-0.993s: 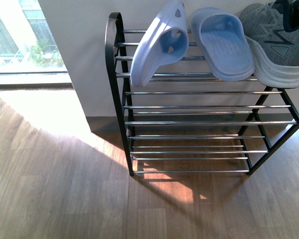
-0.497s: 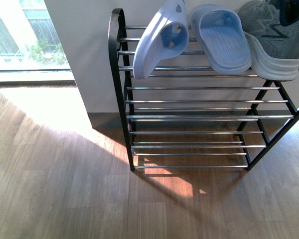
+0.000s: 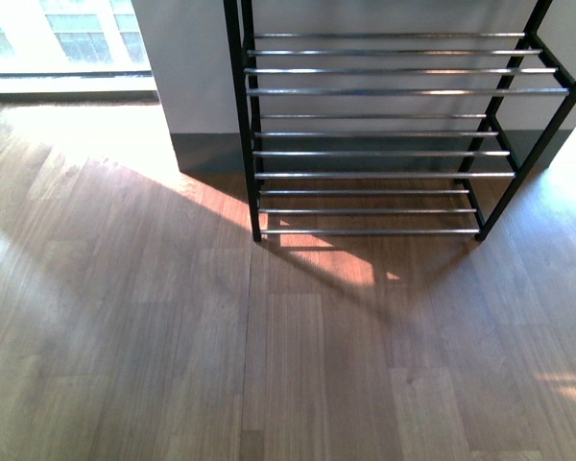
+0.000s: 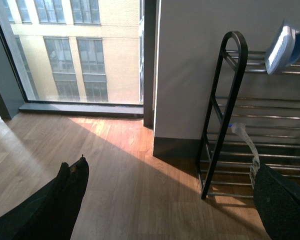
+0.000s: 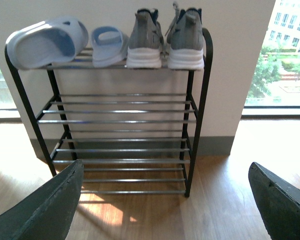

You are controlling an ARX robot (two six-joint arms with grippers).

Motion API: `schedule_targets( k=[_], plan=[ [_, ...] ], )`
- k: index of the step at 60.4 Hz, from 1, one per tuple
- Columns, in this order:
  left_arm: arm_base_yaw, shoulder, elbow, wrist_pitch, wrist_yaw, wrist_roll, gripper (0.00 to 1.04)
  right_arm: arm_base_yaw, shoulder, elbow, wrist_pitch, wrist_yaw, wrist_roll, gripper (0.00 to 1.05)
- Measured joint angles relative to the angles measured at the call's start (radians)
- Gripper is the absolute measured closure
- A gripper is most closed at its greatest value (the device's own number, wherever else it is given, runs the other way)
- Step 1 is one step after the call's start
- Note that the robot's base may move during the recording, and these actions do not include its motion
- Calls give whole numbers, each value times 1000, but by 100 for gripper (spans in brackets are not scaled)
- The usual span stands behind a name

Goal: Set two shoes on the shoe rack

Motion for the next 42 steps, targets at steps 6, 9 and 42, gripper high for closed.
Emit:
schedule_targets(
  k=[6,9,42],
  plan=[
    [0,0,0,0,0,0,9,0,0,0,0,0,0,9],
    [0,0,0,0,0,0,9,0,0,0,0,0,0,9],
    [0,0,0,0,-3,0,9,0,0,0,0,-3,0,9]
  ],
)
